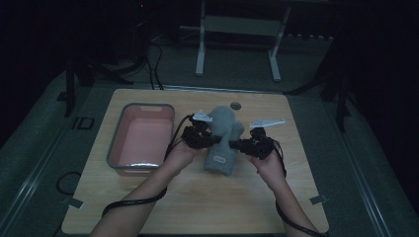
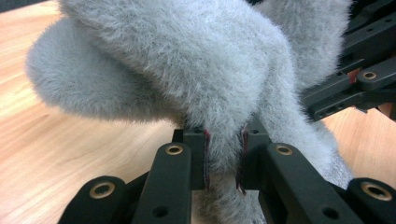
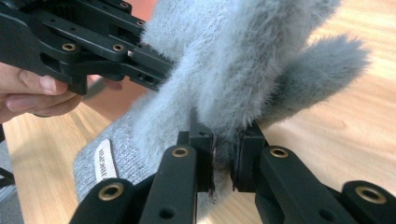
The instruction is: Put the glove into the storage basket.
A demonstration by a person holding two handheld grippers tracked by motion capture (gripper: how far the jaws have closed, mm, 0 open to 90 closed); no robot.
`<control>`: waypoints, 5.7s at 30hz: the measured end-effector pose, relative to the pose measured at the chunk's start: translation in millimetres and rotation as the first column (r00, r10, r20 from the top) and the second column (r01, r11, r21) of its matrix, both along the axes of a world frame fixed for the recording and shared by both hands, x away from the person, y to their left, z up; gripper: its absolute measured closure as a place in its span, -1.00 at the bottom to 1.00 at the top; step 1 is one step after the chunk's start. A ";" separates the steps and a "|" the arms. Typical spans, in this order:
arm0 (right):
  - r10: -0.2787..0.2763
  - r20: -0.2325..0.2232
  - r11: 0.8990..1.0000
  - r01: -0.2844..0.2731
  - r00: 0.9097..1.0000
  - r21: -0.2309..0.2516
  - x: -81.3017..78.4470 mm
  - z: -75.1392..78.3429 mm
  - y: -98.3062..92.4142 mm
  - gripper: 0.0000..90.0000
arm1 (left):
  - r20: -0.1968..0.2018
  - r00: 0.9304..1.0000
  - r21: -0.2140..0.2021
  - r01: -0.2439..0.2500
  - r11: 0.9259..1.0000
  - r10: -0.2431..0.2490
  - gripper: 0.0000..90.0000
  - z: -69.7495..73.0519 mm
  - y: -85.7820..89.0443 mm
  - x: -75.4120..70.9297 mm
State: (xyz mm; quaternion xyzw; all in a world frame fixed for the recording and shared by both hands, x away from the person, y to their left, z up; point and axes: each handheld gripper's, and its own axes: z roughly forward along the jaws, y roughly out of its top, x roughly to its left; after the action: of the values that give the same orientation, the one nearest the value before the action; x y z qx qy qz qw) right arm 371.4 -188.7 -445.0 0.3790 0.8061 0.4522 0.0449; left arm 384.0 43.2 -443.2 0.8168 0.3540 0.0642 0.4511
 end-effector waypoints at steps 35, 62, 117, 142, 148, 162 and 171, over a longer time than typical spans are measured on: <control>0.186 0.058 0.981 -0.189 0.981 0.046 35.3 61.5 161.1 0.82 | 0.041 0.981 0.042 -0.189 0.981 0.188 0.75 64.5 163.4 -2.8; 0.151 -0.148 0.972 -0.174 0.977 -0.157 78.4 -41.0 256.0 0.81 | -0.215 0.899 0.123 -0.363 0.924 0.382 0.75 -51.9 215.6 30.2; 0.247 0.006 0.956 -0.242 0.969 -0.168 51.8 -2.2 126.3 -0.63 | 0.080 0.980 0.068 -0.187 0.980 0.181 -0.60 -0.9 119.1 -35.9; 0.212 0.013 0.960 -0.205 0.977 -0.188 20.1 -49.7 48.6 -0.63 | 0.030 0.997 0.057 0.064 0.996 -0.066 -0.58 -55.9 48.0 -75.1; 0.231 0.022 0.957 -0.223 0.973 -0.183 9.0 -62.7 32.4 -0.63 | 0.004 0.993 0.062 0.117 0.991 -0.118 -0.58 -74.8 34.5 -81.3; 0.252 0.027 0.953 -0.243 0.967 -0.181 -11.3 -89.0 1.3 -0.64 | -0.027 0.981 0.045 0.194 0.980 -0.193 -0.58 -106.0 18.2 -96.1; 0.230 0.042 0.958 -0.218 0.972 -0.187 -23.6 -96.3 -18.1 -0.65 | -0.032 0.977 0.019 0.211 0.977 -0.211 -0.58 -115.1 16.5 -102.0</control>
State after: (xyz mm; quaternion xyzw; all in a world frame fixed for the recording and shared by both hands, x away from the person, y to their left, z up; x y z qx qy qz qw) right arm 347.8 -206.8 -541.4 0.2650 0.8798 0.3909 0.0534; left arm 282.0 59.7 -558.3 0.8556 0.2714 0.0077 0.4406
